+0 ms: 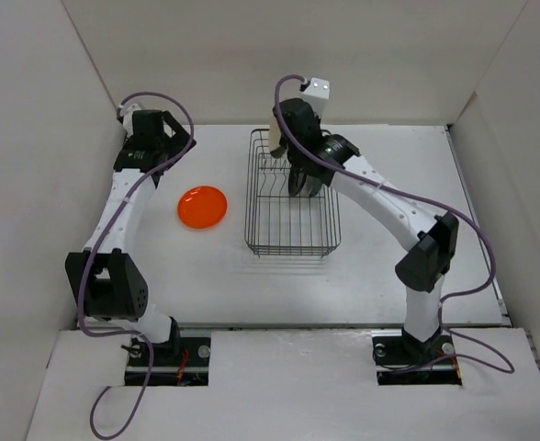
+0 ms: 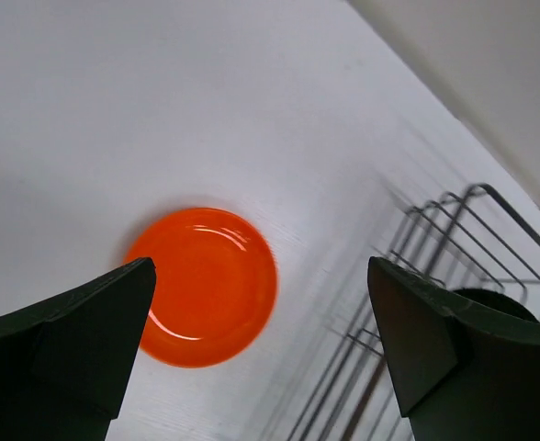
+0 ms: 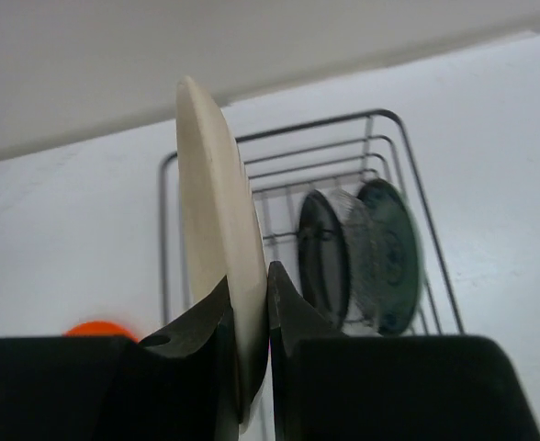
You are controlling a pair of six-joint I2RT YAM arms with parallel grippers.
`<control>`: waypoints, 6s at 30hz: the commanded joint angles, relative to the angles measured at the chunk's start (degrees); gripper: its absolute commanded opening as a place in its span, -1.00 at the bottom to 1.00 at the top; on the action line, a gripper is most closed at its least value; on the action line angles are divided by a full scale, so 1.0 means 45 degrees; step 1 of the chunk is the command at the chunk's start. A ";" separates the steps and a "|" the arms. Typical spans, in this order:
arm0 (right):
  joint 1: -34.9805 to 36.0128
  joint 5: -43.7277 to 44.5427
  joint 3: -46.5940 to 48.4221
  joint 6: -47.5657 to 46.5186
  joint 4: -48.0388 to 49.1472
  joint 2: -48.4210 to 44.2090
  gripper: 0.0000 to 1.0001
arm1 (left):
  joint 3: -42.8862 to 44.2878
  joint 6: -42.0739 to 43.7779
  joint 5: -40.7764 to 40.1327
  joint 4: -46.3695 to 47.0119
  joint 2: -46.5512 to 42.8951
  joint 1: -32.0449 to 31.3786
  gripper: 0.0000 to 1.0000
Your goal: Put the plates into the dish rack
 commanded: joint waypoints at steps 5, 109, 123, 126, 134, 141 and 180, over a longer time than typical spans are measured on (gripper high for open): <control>0.0053 0.3639 0.1121 0.2038 -0.3469 0.1235 -1.00 | 0.0866 -0.0294 -0.1948 -0.1628 0.0592 0.1325 1.00; 0.0639 -0.5500 -0.6575 -0.4368 0.4244 -0.8355 1.00 | -0.7474 -0.4669 0.2251 0.4777 0.2195 0.1796 -1.00; -0.0592 -1.1299 -0.7375 -0.4484 0.6372 -0.7479 1.00 | -0.5445 -0.0532 0.2503 0.4310 -0.4639 0.1073 -1.00; -0.1177 -1.2141 -0.7025 -0.4603 0.6938 -0.6834 1.00 | -0.5111 0.0408 0.3794 0.4543 -0.5617 0.0956 -1.00; -0.2135 -1.5362 -0.5267 -0.3256 0.7935 -0.4451 1.00 | -0.6184 0.0314 0.7479 0.6905 -0.7629 0.0956 -1.00; -0.2135 -1.6358 -0.4875 -0.2378 0.8559 -0.3240 1.00 | -0.6790 -0.0761 0.9222 0.8956 -0.7629 0.0956 -1.00; 0.0267 0.3561 0.2019 0.1042 -0.2943 0.1604 -1.00 | -0.6635 -0.1427 0.4266 0.4722 -0.5950 0.2870 1.00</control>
